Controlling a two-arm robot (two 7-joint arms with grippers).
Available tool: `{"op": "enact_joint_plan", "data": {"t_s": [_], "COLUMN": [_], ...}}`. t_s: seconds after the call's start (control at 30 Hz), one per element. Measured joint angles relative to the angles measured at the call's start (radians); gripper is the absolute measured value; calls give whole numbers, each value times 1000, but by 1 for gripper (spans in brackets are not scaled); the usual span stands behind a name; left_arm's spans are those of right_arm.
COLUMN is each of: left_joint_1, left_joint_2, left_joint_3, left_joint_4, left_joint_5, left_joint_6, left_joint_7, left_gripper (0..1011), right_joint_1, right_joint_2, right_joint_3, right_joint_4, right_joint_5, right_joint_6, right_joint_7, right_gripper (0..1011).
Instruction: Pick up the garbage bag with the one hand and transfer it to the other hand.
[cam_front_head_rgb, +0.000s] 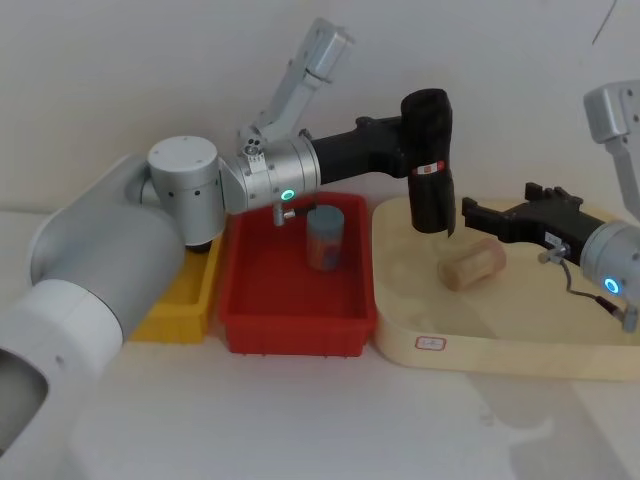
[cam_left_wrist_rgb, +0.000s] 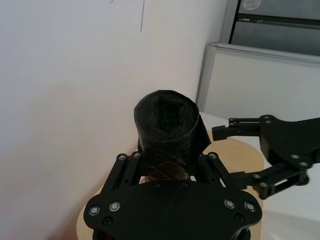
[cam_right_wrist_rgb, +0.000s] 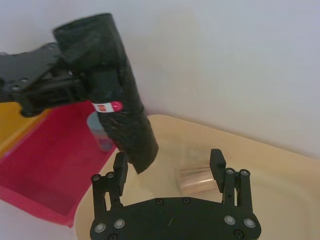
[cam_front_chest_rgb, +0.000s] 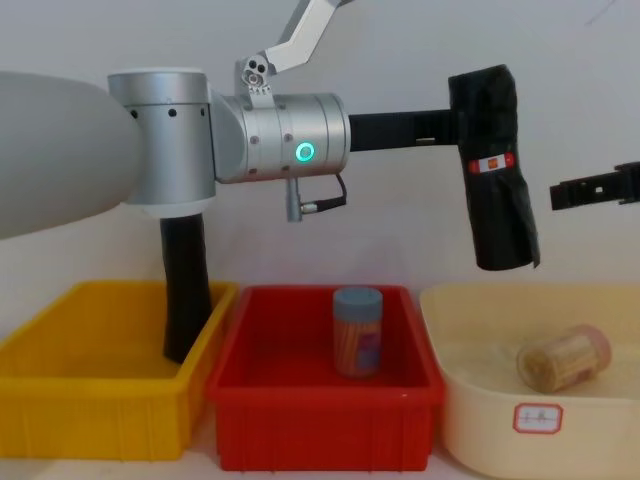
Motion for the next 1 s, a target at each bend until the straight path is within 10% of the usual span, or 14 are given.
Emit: {"op": "enact_joint_plan", "data": {"t_s": [1.0], "left_joint_1": [3], "left_joint_2": [-28], "left_joint_3": [-8], "left_joint_4": [-4], "left_joint_5": [11], "left_joint_6": [3], "left_joint_7": [8], "left_gripper": [379], "right_joint_1": [127], "right_joint_2": [12], "right_joint_3": [-120], "right_joint_4": [77], "right_joint_5": [18], "right_joint_6": [-79], "right_joint_7": [171], "right_gripper": [999]}}
